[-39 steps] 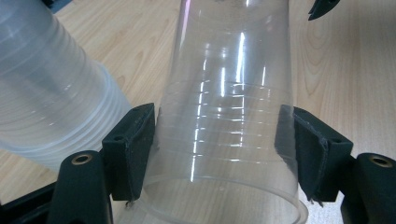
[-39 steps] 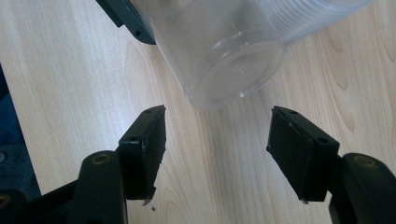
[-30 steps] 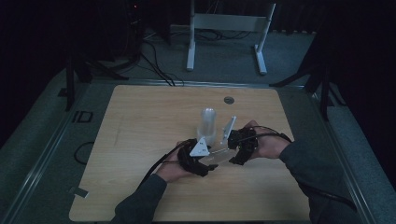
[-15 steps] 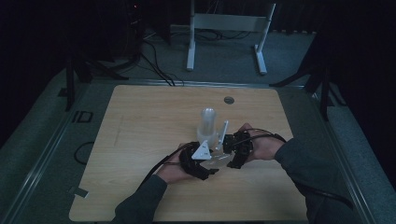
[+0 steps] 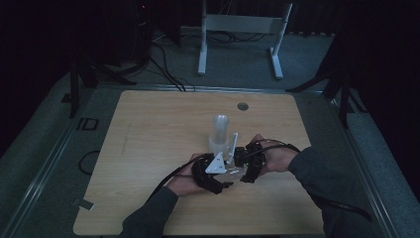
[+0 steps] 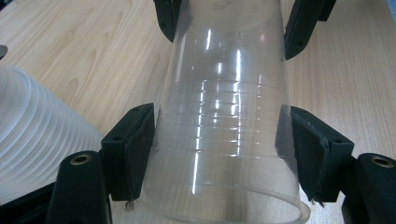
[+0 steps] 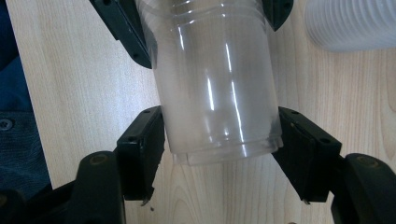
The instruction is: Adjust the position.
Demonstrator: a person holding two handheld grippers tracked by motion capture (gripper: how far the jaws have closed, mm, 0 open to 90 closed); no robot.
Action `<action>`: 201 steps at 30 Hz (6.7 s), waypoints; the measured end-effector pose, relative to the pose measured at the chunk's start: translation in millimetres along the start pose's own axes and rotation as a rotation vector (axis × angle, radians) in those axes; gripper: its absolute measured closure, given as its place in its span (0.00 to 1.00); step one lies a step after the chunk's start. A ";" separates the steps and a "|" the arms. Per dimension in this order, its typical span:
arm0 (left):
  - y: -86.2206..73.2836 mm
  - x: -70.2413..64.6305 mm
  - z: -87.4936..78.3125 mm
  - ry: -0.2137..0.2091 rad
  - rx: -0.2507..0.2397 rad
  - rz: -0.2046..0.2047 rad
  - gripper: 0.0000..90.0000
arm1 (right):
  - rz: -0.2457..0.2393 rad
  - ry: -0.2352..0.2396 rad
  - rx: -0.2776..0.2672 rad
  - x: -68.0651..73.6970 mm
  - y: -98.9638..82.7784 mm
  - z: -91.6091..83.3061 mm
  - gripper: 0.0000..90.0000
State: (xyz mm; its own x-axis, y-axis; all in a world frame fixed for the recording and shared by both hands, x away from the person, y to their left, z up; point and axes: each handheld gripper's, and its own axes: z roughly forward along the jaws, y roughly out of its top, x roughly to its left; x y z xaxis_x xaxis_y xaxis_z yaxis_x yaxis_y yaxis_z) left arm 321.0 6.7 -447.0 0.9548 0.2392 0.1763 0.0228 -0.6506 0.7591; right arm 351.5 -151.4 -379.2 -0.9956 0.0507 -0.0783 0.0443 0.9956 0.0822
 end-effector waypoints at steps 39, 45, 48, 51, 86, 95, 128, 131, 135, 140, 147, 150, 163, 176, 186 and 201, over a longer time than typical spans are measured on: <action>2.1 5.8 -8.5 0.017 -0.100 -0.122 0.14 | 0.110 0.000 -0.115 -1.8 -34.1 11.8 0.46; 0.8 9.0 -12.3 0.032 -0.118 -0.138 0.16 | 0.169 0.001 -0.144 -3.4 -50.6 17.8 0.46; 0.3 9.7 -12.9 0.029 -0.124 -0.142 0.16 | 0.205 -0.005 -0.167 -3.3 -57.6 19.8 0.46; -0.2 10.1 -12.9 0.028 -0.123 -0.147 0.17 | 0.235 -0.015 -0.194 -3.4 -65.0 22.0 0.46; -1.6 14.0 -14.2 0.075 -0.150 -0.210 0.20 | 0.501 -0.196 -0.444 2.9 -108.9 37.4 0.46; -0.9 15.3 -14.7 0.071 -0.162 -0.224 0.20 | 0.526 -0.230 -0.484 6.5 -109.3 36.6 0.46; 4.5 15.8 -18.3 0.102 -0.190 -0.242 0.20 | 0.850 -0.392 -0.523 6.1 -138.2 49.0 0.46; 5.3 15.5 -18.2 0.104 -0.194 -0.246 0.20 | 0.875 -0.409 -0.518 6.2 -138.5 49.6 0.46; 6.0 16.1 -18.2 0.106 -0.194 -0.248 0.20 | 0.948 -0.435 -0.540 5.9 -141.1 51.4 0.46; 6.6 16.8 -18.6 0.107 -0.199 -0.252 0.20 | 0.999 -0.477 -0.552 7.8 -142.5 54.7 0.46; 7.6 17.2 -18.5 0.110 -0.203 -0.254 0.20 | 1.057 -0.528 -0.585 10.8 -143.5 58.1 0.46; 8.1 17.1 -18.3 0.110 -0.203 -0.253 0.20 | 1.073 -0.545 -0.593 11.6 -143.2 58.9 0.46; 9.8 17.0 -17.3 0.109 -0.214 -0.259 0.20 | 1.132 -0.663 -0.642 16.7 -141.7 58.2 0.46; 11.6 17.3 -16.4 0.110 -0.218 -0.261 0.20 | 1.179 -0.763 -0.721 23.1 -140.8 57.1 0.46; 14.2 17.7 -13.4 0.120 -0.226 -0.273 0.22 | 1.198 -0.808 -0.770 27.7 -143.1 57.9 0.46; 22.0 18.1 -8.4 0.103 -0.246 -0.290 0.22 | 1.175 -0.902 -0.828 35.2 -143.4 55.7 0.46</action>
State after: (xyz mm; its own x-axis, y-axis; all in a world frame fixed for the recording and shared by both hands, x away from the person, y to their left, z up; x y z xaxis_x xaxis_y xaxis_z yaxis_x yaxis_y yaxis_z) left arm 336.3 2.8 -421.9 0.8843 0.4666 -0.0153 0.2035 -0.3559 0.9121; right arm 314.6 -288.0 -449.0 -0.0865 0.9933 -0.0770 0.3282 0.1014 0.9391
